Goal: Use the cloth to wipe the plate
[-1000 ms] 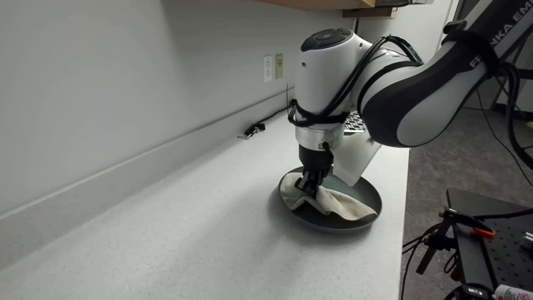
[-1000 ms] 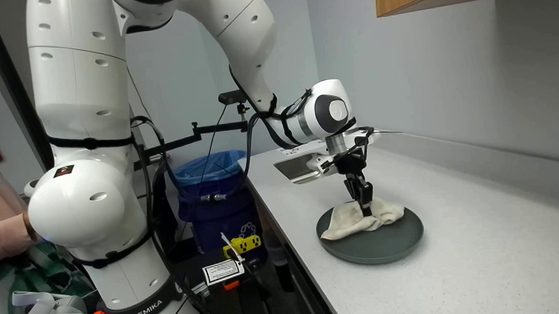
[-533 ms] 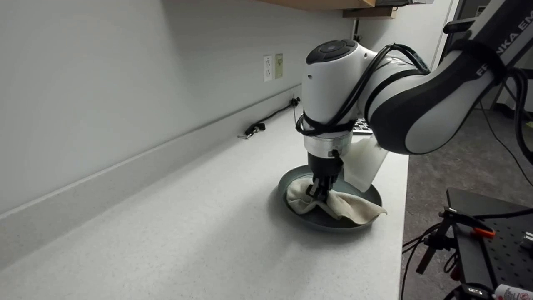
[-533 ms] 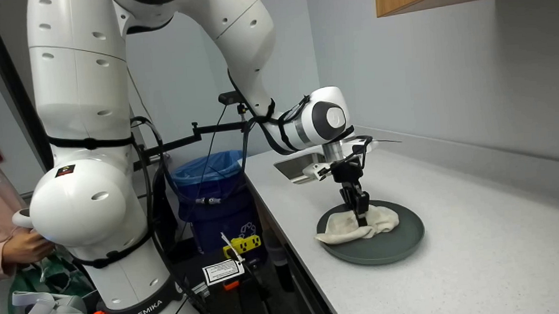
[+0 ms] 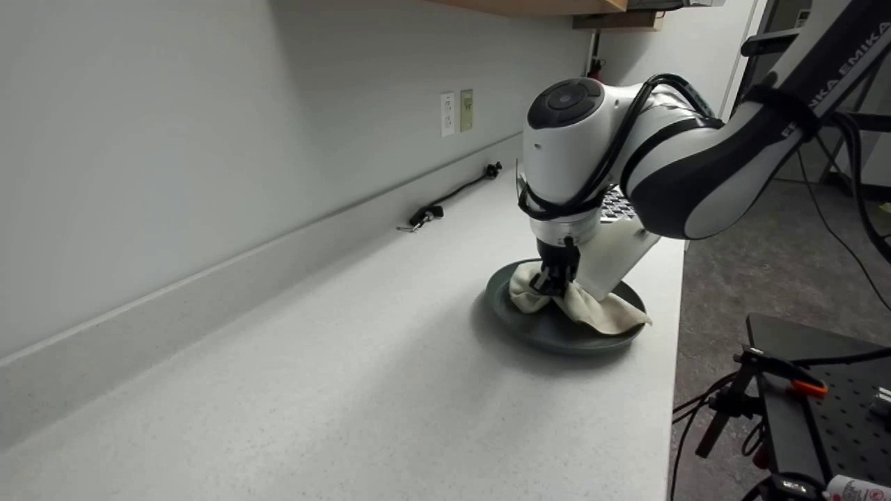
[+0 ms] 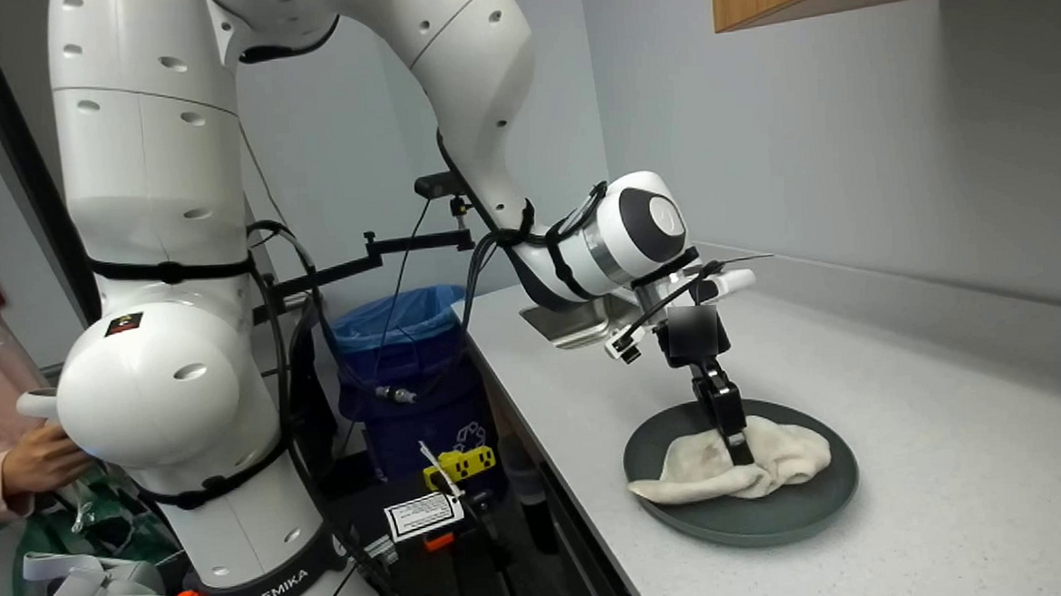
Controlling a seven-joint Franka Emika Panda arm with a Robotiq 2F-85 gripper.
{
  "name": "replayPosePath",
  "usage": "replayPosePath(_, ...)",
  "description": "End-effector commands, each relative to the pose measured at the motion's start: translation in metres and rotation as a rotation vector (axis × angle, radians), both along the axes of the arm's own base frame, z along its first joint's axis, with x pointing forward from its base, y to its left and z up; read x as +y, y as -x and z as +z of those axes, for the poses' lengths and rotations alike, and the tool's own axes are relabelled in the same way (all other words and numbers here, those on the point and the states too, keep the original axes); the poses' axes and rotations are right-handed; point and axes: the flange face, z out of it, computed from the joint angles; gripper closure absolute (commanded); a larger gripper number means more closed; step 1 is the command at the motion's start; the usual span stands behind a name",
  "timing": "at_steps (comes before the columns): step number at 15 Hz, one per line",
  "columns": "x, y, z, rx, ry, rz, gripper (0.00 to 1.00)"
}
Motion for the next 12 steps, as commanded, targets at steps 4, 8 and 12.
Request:
replayPosePath(4,-0.006,0.006,0.001,-0.034,0.149,-0.114,0.97)
replayPosePath(8,0.026,0.003,-0.009,-0.01,0.064,-0.051,0.97)
replayPosePath(12,0.074,-0.007,-0.003,-0.045,-0.08,0.072,0.97)
